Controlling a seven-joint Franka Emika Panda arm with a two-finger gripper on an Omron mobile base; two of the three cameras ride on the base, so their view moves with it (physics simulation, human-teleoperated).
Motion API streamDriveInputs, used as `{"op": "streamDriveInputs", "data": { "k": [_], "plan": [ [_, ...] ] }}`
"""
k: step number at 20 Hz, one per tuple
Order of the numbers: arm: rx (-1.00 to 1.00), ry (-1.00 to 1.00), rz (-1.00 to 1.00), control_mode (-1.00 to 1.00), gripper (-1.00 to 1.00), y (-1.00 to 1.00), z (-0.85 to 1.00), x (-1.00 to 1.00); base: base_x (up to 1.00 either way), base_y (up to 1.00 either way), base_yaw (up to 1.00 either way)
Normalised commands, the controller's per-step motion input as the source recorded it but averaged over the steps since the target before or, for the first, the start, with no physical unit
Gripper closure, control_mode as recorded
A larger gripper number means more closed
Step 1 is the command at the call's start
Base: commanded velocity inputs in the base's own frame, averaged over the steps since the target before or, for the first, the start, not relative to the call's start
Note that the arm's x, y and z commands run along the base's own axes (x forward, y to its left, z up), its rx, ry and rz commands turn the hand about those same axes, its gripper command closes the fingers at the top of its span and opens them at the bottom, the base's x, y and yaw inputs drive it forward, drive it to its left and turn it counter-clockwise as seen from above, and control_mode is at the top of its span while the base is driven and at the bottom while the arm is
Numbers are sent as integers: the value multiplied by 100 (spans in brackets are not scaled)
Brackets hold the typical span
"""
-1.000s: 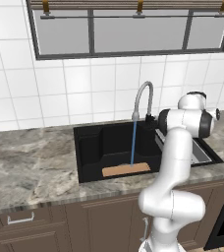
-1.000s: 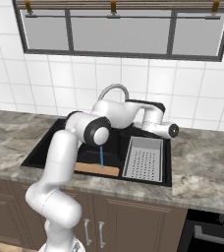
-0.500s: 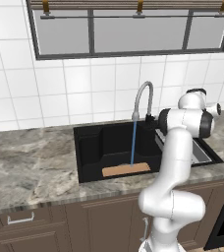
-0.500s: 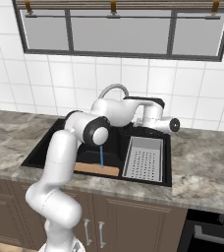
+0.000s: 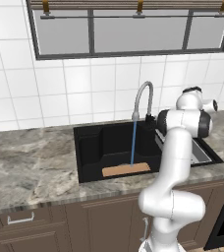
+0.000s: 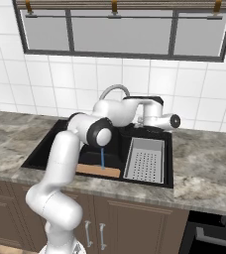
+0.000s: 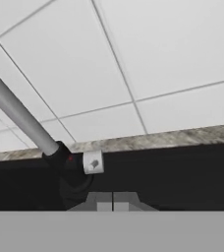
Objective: Turn on the sink faucet with hot water and rinse the cutting board for ten seconds, then turn off the faucet. Push the cutting board to reach the water if necessary.
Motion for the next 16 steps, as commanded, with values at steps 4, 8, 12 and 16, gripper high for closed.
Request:
{"op": "streamDriveInputs", "data": {
  "k": [4,8,12,16],
  "plan": [
    [0,4,0,-100,100,0,0,23,0,0,0],
    [0,8,0,-100,100,0,0,8,0,0,0],
    [0,1,0,-100,100,0,0,0,0,0,0],
    [0,0,0,-100,100,0,0,0,0,0,0]
  ]
}}
